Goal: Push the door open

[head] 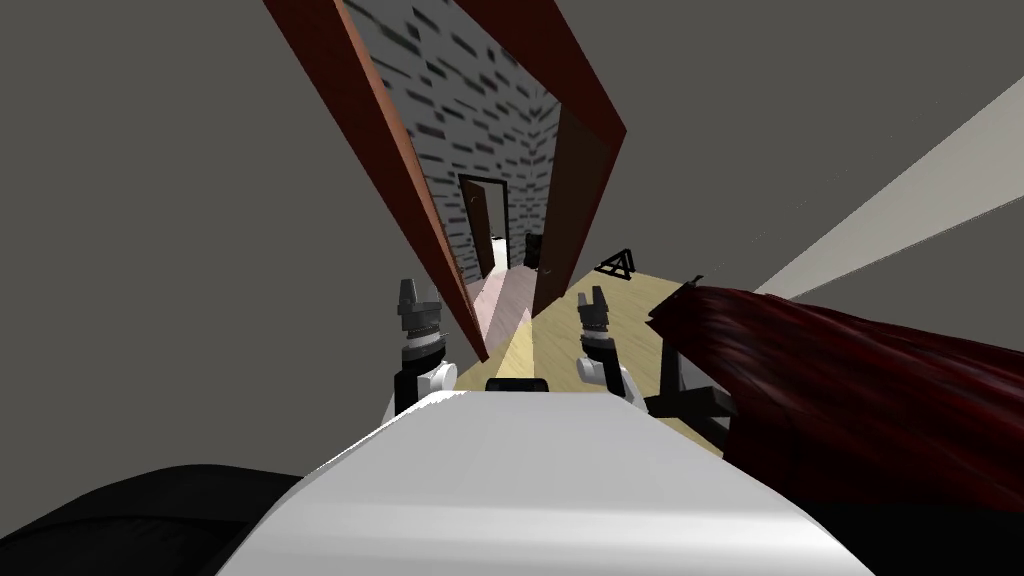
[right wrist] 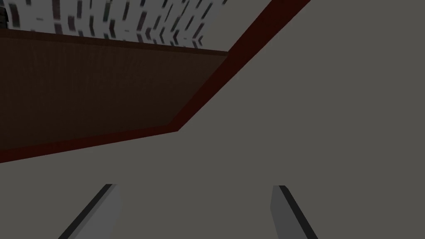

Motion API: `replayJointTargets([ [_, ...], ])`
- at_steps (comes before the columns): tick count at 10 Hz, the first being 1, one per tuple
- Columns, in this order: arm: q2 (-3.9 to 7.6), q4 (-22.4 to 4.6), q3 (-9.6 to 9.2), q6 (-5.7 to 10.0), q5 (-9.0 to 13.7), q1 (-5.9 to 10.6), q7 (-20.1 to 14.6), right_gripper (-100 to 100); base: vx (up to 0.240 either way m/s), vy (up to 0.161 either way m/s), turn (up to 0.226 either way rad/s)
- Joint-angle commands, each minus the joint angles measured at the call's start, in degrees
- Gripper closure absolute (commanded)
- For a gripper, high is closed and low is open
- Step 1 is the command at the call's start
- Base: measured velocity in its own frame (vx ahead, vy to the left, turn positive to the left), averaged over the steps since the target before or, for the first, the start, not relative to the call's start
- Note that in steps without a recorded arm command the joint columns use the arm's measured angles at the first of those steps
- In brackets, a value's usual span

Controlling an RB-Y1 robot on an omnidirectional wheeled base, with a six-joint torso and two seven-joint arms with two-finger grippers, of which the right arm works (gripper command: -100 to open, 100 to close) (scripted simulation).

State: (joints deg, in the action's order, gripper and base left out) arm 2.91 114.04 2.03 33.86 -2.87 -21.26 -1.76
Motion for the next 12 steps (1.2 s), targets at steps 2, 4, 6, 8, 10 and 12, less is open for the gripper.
replayJointTargets([
  [2,0.56,-2.86,-0.18,0.71,-0.67,1.05,-0.89,-100,0.085,-0.070,0.036],
  [4,0.91,-5.22,-0.36,1.25,-1.25,1.96,-1.52,-100,0.081,-0.067,0.041],
  [6,1.26,-7.58,-0.55,1.78,-1.83,2.87,-2.16,-100,0.091,-0.082,0.045],
  [8,1.57,-10.14,-0.75,2.36,-2.45,3.86,-2.85,-100,0.096,-0.071,0.046],
  [10,1.87,-12.75,-0.96,2.96,-3.09,4.87,-3.55,-100,0.089,-0.094,0.040],
  [12,2.18,-15.36,-1.17,3.55,-3.73,5.88,-4.26,-100,0.097,-0.086,0.049],
])
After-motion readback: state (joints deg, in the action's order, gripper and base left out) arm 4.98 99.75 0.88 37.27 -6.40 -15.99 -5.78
